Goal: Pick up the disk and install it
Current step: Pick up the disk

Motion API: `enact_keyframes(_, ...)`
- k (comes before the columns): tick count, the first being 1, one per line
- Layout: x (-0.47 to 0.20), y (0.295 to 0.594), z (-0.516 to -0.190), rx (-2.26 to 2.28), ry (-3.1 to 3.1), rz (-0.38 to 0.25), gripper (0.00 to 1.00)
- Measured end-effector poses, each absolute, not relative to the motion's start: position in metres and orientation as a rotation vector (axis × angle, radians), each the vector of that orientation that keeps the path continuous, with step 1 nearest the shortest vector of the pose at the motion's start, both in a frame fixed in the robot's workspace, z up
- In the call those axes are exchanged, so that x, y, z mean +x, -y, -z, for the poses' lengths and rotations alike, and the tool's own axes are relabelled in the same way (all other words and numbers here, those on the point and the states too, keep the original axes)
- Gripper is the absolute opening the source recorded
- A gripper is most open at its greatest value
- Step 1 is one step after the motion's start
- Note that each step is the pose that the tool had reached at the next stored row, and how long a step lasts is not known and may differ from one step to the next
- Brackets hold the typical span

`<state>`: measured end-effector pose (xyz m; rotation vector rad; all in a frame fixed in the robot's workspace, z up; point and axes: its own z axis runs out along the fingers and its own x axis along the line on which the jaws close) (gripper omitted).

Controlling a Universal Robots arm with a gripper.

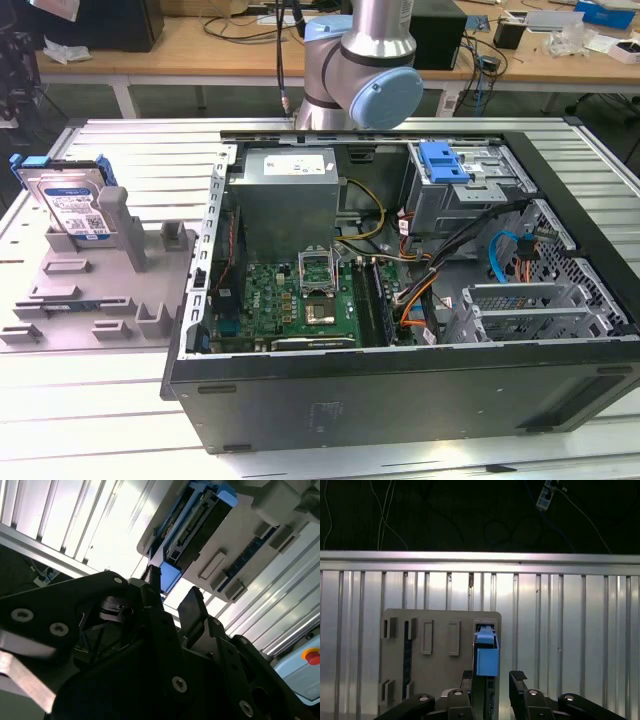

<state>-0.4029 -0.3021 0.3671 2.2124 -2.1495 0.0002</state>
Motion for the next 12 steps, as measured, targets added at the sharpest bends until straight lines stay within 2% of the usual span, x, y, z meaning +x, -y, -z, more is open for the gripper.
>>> enact_keyframes(12,-0.4029,0.3045,-0.3604,2.232,2.129,-0.001,0.42)
